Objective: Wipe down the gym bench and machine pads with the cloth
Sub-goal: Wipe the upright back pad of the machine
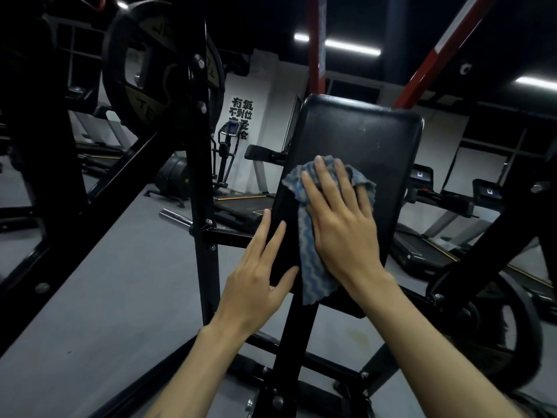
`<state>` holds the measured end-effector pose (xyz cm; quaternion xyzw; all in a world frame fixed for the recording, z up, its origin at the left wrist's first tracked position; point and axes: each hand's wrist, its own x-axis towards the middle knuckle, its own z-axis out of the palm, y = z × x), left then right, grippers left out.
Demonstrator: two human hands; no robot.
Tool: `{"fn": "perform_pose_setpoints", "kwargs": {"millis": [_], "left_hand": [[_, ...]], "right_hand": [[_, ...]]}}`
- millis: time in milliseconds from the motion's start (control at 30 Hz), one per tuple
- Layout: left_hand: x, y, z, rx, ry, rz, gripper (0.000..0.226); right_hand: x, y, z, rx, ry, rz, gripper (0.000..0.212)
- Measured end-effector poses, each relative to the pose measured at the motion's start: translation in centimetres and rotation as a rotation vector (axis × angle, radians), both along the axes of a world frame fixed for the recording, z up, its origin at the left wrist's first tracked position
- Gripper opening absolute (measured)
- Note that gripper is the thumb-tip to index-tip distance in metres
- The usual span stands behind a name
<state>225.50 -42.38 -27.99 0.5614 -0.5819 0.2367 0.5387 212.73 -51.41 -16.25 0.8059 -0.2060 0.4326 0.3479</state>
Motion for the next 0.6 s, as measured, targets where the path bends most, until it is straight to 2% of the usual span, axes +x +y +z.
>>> {"fn": "perform_pose_setpoints", "kwargs": {"millis": [67, 133, 233, 300, 400, 533, 600], "left_hand": [[0.3, 0.2, -0.1, 0.004, -0.022, 0.011, 0.077], [0.6, 0.4, -0.1, 0.009, -0.028, 0.004, 0.077], [0.9, 0.5, -0.1, -0.001, -0.051, 0.021, 0.076], [1.0, 0.5, -0.1, -0.001, -0.071, 0.042, 0.075], [1.2, 0.5, -0.2, 0.01, -0.09, 0.06, 0.074], [1.4, 0.8, -0.5, 0.042, -0.121, 0.098, 0.071], [1.5, 1.0, -0.7, 0.044, -0.139, 0.136, 0.07]], "right_hand": [[0.0, 0.5, -1.8, 0.037, -0.065, -0.017, 0.062], [0.8, 0.8, -2.9, 0.019, -0.014, -0.023, 0.06], [2.1, 0.5, -0.8, -0.034, 0.081, -0.005, 0.057], [1.9, 0.2, 0.0, -0.025, 0.04, -0.011, 0.056], [1.4, 0.5, -2.1, 0.007, -0.056, -0.044, 0.057], [2.3, 0.5, -1.5, -0.045, 0.072, -0.011, 0.057], [2.2, 0.2, 0.1, -0.04, 0.062, -0.019, 0.055]]}}
